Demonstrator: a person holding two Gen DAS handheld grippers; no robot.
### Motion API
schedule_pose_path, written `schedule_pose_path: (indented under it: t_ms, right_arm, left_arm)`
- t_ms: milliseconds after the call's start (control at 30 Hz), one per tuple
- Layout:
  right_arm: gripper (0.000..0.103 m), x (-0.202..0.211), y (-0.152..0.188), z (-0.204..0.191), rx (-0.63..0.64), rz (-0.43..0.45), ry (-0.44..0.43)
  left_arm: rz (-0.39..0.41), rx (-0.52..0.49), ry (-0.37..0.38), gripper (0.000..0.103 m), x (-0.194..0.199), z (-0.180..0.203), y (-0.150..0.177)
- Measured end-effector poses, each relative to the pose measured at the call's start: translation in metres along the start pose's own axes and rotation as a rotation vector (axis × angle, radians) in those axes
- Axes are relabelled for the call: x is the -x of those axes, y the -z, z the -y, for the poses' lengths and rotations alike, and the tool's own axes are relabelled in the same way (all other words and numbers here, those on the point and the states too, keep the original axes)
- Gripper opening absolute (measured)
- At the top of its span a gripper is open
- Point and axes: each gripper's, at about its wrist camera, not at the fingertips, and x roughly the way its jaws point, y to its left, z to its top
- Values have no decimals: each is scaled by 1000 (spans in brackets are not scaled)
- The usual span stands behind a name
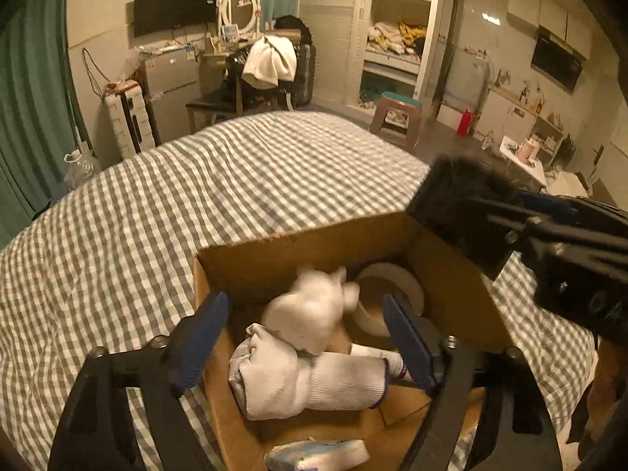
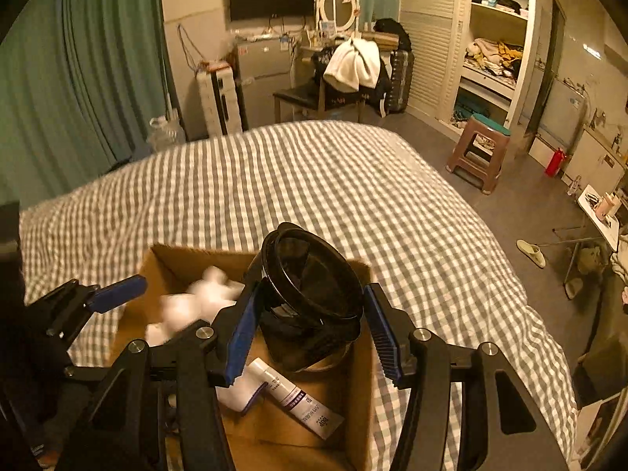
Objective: Organize objects
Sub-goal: 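Lower plush toy and black cup into the box and open both tools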
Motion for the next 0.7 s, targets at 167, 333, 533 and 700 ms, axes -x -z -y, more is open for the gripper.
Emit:
schedule_pose_path:
  t_ms: [167, 333, 533, 700]
  right_arm:
    - [74, 42, -10, 8, -17, 66, -10]
    - [77, 85, -15, 8, -9, 119, -16]
    - [77, 154, -10, -5, 49, 189, -2]
    - [81, 213, -4, -14, 92, 238, -11]
  left_arm:
    - [36, -3, -21, 94, 31, 4, -6]
    - [60, 24, -86, 99, 70, 3, -3]
    - [91, 50, -137, 101, 129, 0, -3]
    - [125, 94, -158, 102, 185, -3, 4]
